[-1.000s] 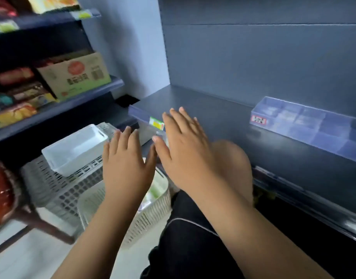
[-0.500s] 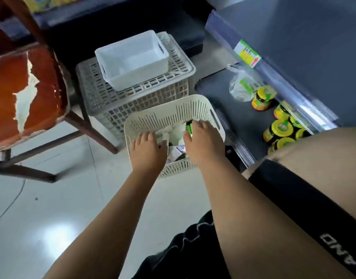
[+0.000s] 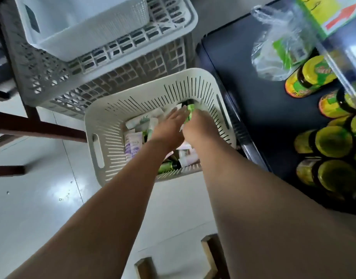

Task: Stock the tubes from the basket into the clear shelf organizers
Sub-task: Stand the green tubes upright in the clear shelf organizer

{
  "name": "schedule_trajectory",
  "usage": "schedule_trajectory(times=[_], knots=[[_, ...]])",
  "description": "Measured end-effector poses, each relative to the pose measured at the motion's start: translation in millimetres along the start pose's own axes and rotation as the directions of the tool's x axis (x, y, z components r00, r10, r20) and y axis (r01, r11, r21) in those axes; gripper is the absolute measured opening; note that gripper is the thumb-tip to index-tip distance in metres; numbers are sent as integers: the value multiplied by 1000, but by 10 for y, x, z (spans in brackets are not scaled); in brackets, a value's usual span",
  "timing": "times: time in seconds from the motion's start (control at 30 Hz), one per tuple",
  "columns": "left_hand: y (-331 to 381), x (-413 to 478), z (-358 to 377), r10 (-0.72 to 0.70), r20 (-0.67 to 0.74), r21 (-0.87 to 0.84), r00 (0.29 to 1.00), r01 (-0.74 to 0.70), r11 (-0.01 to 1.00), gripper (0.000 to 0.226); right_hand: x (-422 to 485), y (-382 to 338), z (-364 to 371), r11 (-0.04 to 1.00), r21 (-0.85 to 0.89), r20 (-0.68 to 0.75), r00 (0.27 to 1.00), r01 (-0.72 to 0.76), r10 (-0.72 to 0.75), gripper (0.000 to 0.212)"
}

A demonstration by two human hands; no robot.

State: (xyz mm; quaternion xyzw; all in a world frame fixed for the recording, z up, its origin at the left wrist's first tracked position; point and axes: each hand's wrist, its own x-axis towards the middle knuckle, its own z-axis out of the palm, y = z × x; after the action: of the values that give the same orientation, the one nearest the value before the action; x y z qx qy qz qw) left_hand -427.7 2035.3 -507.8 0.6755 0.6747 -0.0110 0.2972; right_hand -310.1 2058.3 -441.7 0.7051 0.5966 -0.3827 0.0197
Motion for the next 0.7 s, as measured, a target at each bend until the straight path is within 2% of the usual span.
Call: schedule_trajectory(times=[0.1,0.13,0.2,0.23,0.3,0.37,0.4,0.47,0.57,0.63,0.7], knots=[[-33,392,108,64,150,248,987,-100,964,66,402,117,151,944,289,84,986,-161,142,54],[-38,499,115,67,169,315,983,-118,942,66,486,177,167,916,351,131,979,-192,155,61],[-4,639,48,77,129,468,989,-129,874,58,673,293,224,902,370,226,963,-224,147,69],[-3,704,12,77,97,540,992,-118,833,49,734,315,256,894,369,267,950,-254,160,66],[-37,803,-7,34,86,638,996,-81,766,37,805,321,356,890,321,309,924,-324,224,45],[-96,803,47,-17,120,669,993,-68,740,49,810,296,454,884,330,227,936,-332,267,11],[-122,768,67,-17,132,681,991,-78,728,57,809,291,502,885,327,196,940,-330,278,6],[-166,731,62,15,156,715,988,-123,689,65,838,265,562,890,304,195,937,-339,290,22],[-179,736,12,20,212,735,977,-173,656,62,972,289,637,874,318,249,922,-367,297,10],[-141,731,-45,-30,229,719,973,-148,679,55,997,328,623,831,346,357,880,-436,313,16],[-116,688,-127,-87,219,706,972,-96,702,47,999,359,590,829,336,389,868,-446,309,22]])
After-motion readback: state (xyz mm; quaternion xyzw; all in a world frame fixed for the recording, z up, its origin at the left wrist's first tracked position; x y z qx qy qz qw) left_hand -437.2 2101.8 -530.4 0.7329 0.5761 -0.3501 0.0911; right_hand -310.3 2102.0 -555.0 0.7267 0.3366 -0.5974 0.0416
